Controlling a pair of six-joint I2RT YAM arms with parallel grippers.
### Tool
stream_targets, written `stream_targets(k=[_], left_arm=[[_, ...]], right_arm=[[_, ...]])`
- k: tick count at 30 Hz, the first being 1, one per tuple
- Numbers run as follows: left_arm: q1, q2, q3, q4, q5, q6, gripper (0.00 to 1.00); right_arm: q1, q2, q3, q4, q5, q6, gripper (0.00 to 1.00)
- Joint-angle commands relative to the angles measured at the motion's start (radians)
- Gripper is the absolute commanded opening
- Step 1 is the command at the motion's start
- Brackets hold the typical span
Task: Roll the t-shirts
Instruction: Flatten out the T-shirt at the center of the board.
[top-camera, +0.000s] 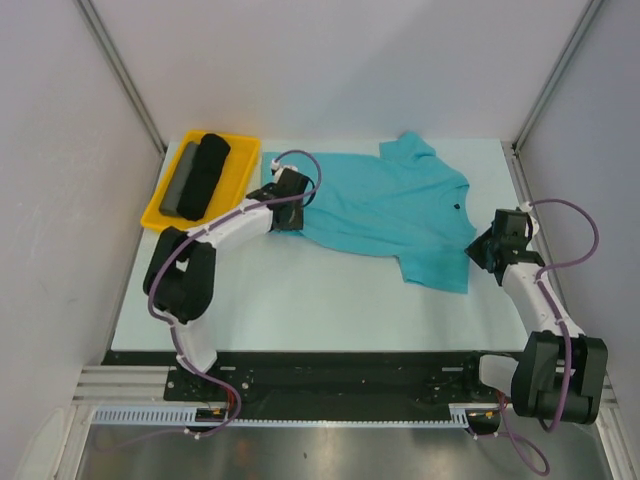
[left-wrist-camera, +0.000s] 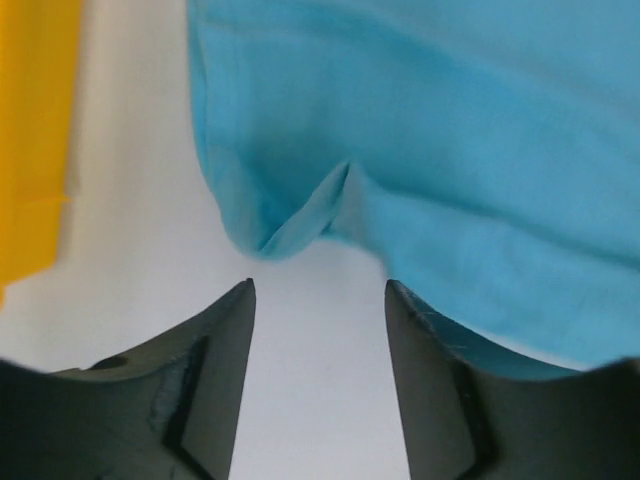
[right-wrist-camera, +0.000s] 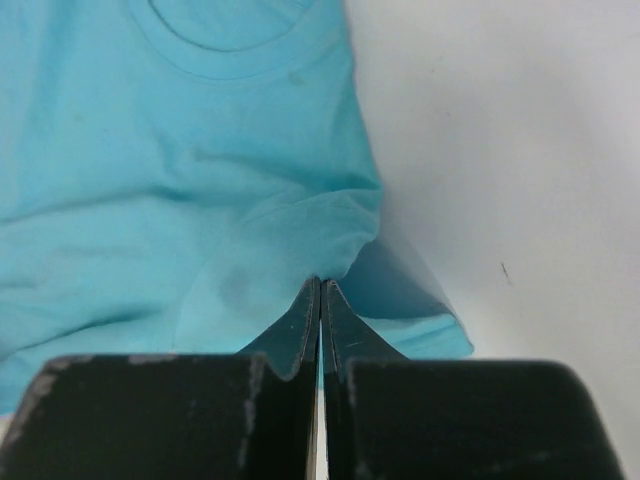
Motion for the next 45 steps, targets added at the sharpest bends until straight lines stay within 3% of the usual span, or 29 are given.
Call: stream_targets(k=[1,9,14,20,28,38,42,45], left_arm=[[0.008,-0.094,-0.165,0.001,0.085,-0.004,0.63],[0.120,-0.297,-0.432,0.237,0.299,-0.182,0.58],[0.131,-0.261,-0.478,0.397,0.398,-0.284,0.49],[0.118,-0.155,-0.442,0.543,0.445,-0.356,0.49],[0.095,-0.031,-0.308,0.479,0.430,-0.347,0.53],[0.062,0.063,-0.162,0.351,0.292,-0.295,0.50],[0.049,0.095,-0.113,0.293,0.239,-0.264,0.43],[0.040,0.089,-0.110,0.261,0.212,-0.246,0.29]], right_arm=[[-0.032,0.078,0.058,0.022,-0.016,-0.025,0.00],[-0.073,0.230,0.115,0.073,-0.027,-0.028,0.00],[-0.107,0.269,0.150,0.076,-0.032,-0.037,0.00],[-0.107,0.275,0.158,0.080,-0.035,-0.033,0.00],[-0.107,0.284,0.167,0.090,-0.038,-0.028,0.00],[-0.098,0.305,0.172,0.105,-0.044,-0.017,0.00],[-0.095,0.310,0.172,0.105,-0.044,-0.016,0.00],[-0.095,0.305,0.172,0.103,-0.046,-0.016,0.00]])
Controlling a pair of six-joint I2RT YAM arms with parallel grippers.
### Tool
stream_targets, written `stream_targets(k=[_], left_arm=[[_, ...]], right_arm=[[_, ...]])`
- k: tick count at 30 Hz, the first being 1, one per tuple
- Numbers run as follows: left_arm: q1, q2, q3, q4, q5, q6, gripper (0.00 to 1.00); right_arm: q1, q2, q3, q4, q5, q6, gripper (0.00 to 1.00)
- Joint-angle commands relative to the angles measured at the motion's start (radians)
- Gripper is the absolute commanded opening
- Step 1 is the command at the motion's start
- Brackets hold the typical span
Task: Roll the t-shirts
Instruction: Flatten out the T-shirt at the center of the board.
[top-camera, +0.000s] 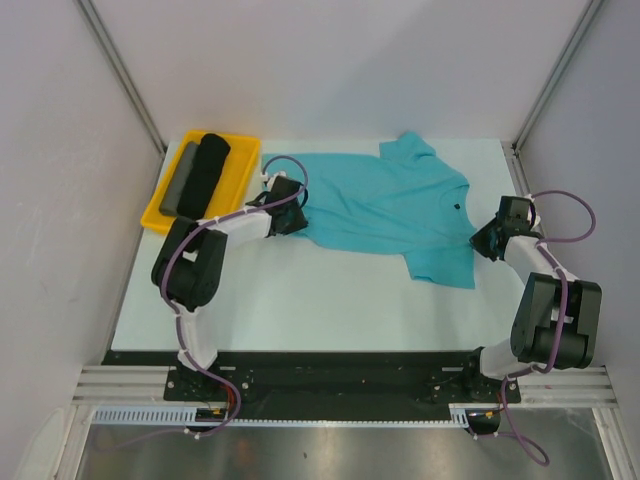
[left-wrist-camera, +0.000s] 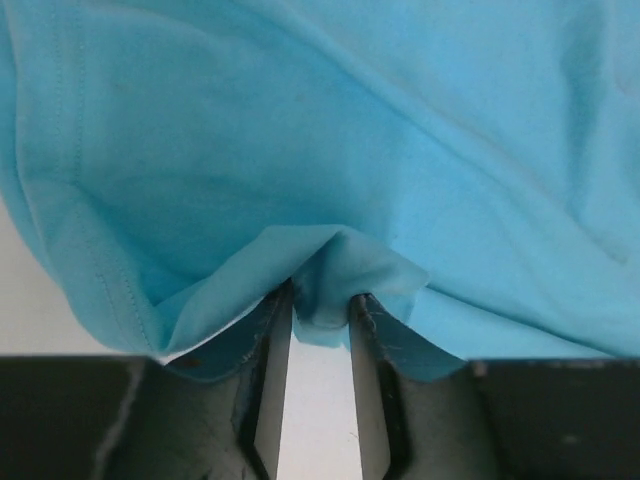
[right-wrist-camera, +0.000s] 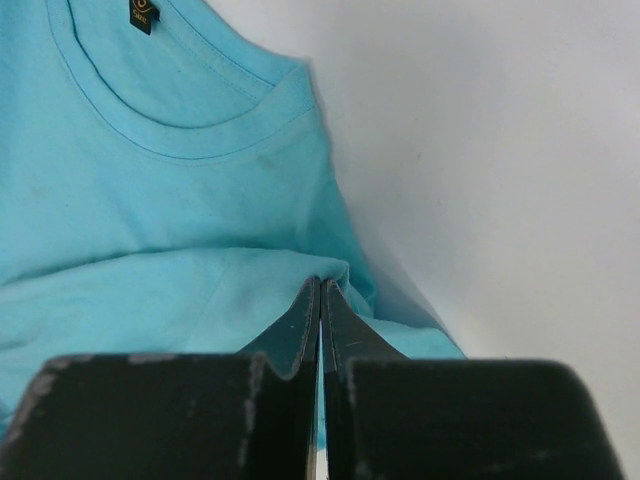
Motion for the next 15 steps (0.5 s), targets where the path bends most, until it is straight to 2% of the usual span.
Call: stream_targets(k=[1,5,7,11,14,15], left_arm=[[-0.014,-0.022,0.040,-0.079,-0.087,0.053,0.21],[-0.013,-0.094,0.048,-0.171,-0.145,0.122,0.07],[-0.014,-0.124,0.060,-0.253,-0.182,0.180,0.03],[-0.014,-0.253,0.034,-0.358,-0.311,0.286,0.02],[-0.014,-0.311,0.022,-0.453,-0.346,0.355,0.02],[-0.017,-0.332,0.002,-0.484,-0.345,0.376,0.09]], right_arm=[[0.003,-0.002,0.041,0.025,0.001,-0.001,0.00],[-0.007,-0.027,0.041,0.001,0.001,-0.011,0.00],[-0.011,-0.051,0.041,-0.015,-0.025,-0.015,0.00],[-0.016,-0.094,0.040,-0.085,-0.048,-0.021,0.00],[-0.020,-0.130,0.040,-0.148,-0.050,-0.035,0.00],[-0.022,-0.137,0.041,-0.165,-0.047,-0.038,0.00]])
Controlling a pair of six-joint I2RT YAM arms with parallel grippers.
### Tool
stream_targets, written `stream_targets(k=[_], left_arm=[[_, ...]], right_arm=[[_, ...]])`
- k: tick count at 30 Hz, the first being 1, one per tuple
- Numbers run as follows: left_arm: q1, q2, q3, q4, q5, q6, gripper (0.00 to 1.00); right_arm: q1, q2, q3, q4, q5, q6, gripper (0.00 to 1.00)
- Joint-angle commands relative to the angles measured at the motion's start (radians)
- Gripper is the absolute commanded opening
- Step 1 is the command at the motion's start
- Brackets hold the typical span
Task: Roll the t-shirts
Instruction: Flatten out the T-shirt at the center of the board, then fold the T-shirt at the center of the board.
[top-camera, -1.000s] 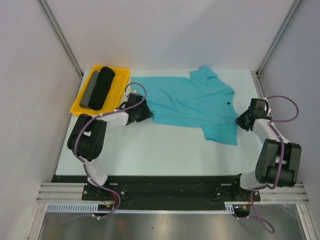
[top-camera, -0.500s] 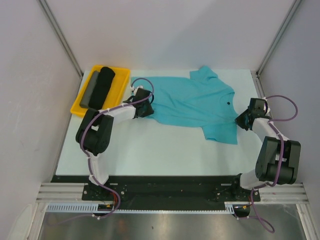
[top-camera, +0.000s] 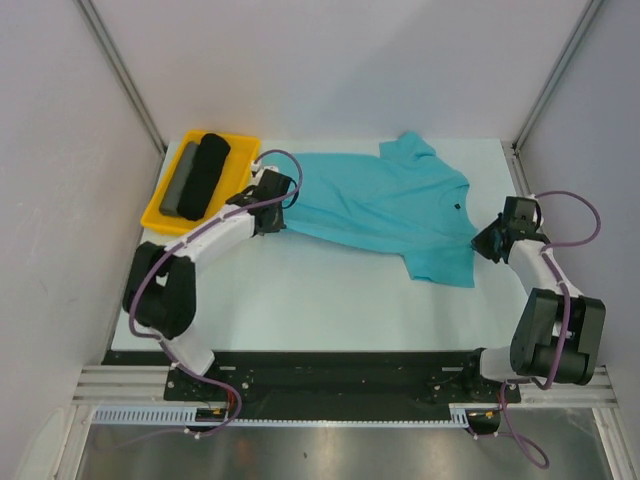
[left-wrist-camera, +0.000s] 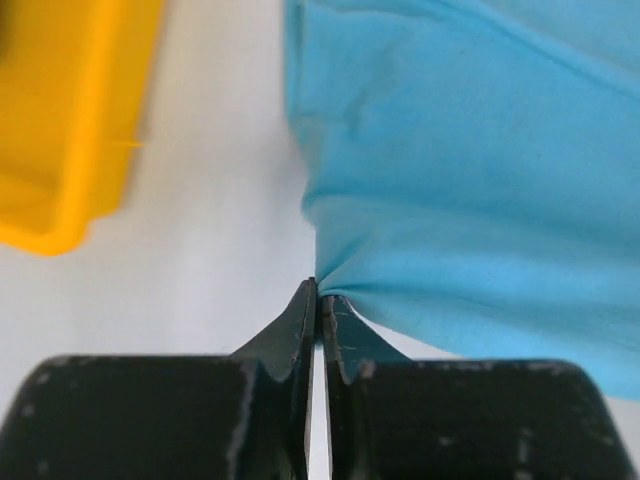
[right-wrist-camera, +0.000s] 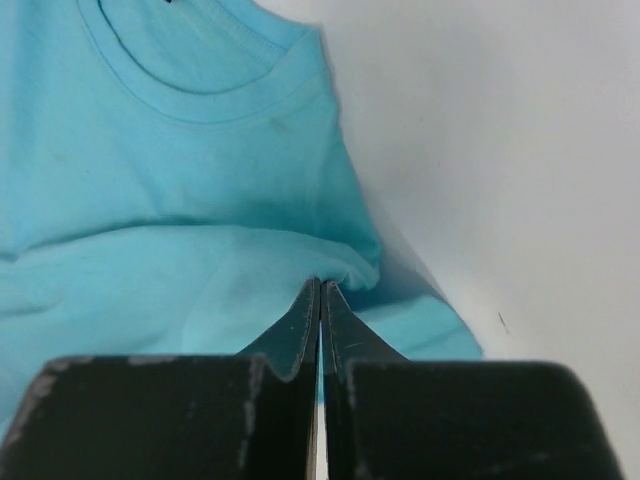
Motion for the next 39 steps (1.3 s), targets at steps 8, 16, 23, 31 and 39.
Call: stream_targets(k=[8,16,23,31,39], left_arm=[[-0.003,-0.339,-0.196,-0.140,0.031,0.071,0.53],[0.106,-0.504,-0.528,0.216,0.375,-0.196,0.57],[0.100,-0.407,-0.654,0.457,0.439,-0.373,0.54],[0.029,-0.321,-0.588,0.373,0.237,-0.316,0.53],[-0.069,-0.197,-0.458,0.266,0.050,-0.263,0.40]], right_arm=[[-0.052,-0.169,0.022,-0.251,-0.034,-0.061,0.00],[-0.064,-0.212,-0.013,-0.241,-0.064,-0.068,0.00],[-0.038,-0.169,-0.019,-0.188,-0.048,-0.063,0.00],[0.025,-0.128,-0.019,-0.136,-0.009,-0.049,0.00],[0.025,-0.108,-0.018,-0.107,-0.012,-0.054,0.00]])
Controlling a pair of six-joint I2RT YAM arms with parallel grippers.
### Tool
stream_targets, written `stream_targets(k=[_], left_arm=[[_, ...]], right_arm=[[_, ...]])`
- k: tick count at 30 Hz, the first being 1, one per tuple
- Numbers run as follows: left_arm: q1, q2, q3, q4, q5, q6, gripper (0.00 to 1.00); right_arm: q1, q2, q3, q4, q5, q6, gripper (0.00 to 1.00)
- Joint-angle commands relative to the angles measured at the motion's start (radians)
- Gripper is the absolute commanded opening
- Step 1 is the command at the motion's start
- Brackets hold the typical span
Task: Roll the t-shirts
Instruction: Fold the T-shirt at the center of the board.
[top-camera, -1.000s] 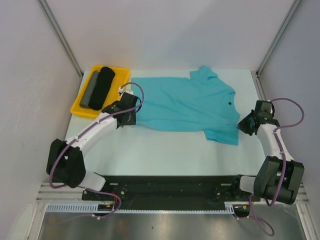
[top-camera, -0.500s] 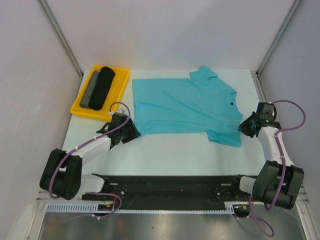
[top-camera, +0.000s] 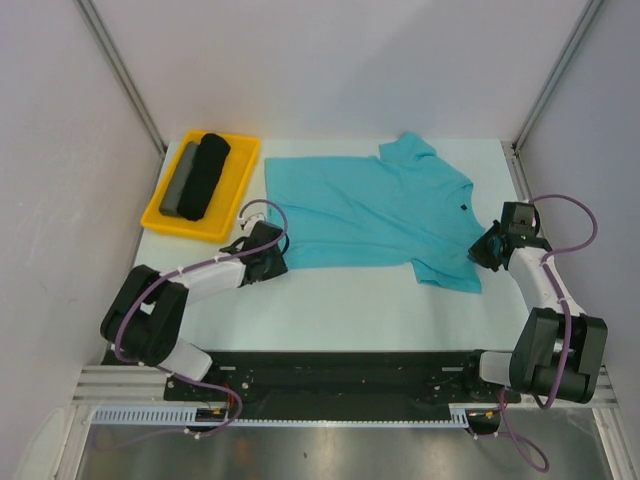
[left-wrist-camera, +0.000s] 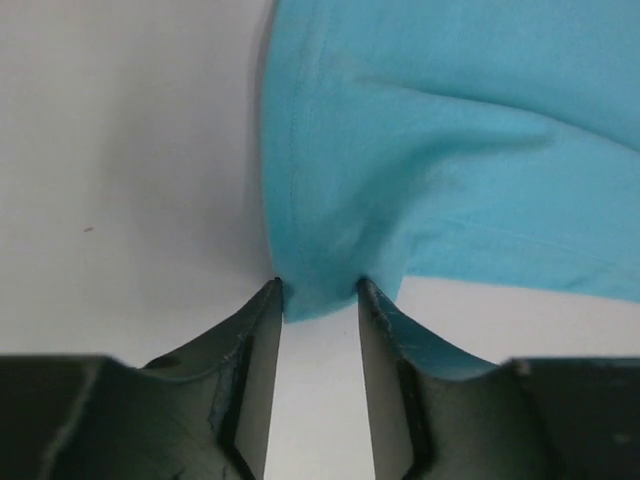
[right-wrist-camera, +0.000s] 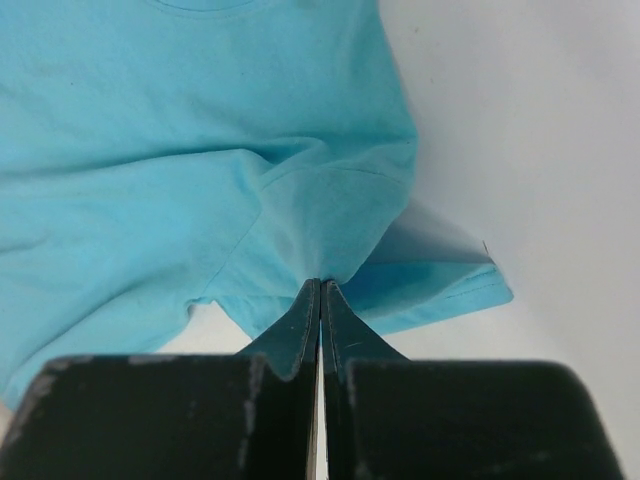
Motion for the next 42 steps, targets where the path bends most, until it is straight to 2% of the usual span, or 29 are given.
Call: stream_targets(k=[1,2,5,13,17,23,28,32,36,38,42], left_arm=[[-0.054,0.066,0.098,-0.080,-0.172,0.044,0.34],[-0.059,0.075,0.123,-0.097,-0.194,0.046,0.19],[-0.066,0.068,0.159,-0.190,-0.284,0.048,0.00],[-0.040,-0.160,0.109,-0.382,-0.463,0.028,0.00],[0.036,-0.282,-0.018,-0.344,-0.378,0.029,0.00],[0.039,-0.337,-0.126,-0.306,-0.311,-0.032,0.00],[0.039,-0.372,-0.167,-0.296,-0.276,-0.070,0.00],[0.039,-0.414,-0.183,-0.284,-0.259,-0.072,0.00],[0.039,-0.399,-0.135,-0.270,-0.265,-0.054,0.00],[0.039,-0.371,-0.077,-0.263,-0.277,-0.032,0.00],[0.039,-0.194,0.060,-0.260,-0.323,0.011,0.00]], right_arm=[[-0.001,-0.005,0.002,0.044,0.018,-0.005,0.00],[-0.006,-0.010,0.002,0.047,0.015,-0.009,0.00],[-0.026,-0.024,0.004,0.043,-0.011,-0.017,0.00],[-0.109,-0.050,0.004,-0.040,-0.066,-0.039,0.00],[-0.115,-0.094,-0.018,-0.078,-0.092,-0.031,0.00],[-0.072,-0.175,-0.090,-0.120,-0.111,-0.006,0.00],[-0.015,-0.329,-0.143,-0.203,-0.062,0.018,0.00],[0.063,-0.373,-0.159,-0.230,-0.059,0.076,0.02],[0.092,-0.354,-0.141,-0.152,-0.053,0.099,0.01],[0.095,-0.287,-0.092,-0.117,-0.065,0.101,0.00],[0.141,-0.138,0.020,-0.008,-0.031,0.109,0.00]])
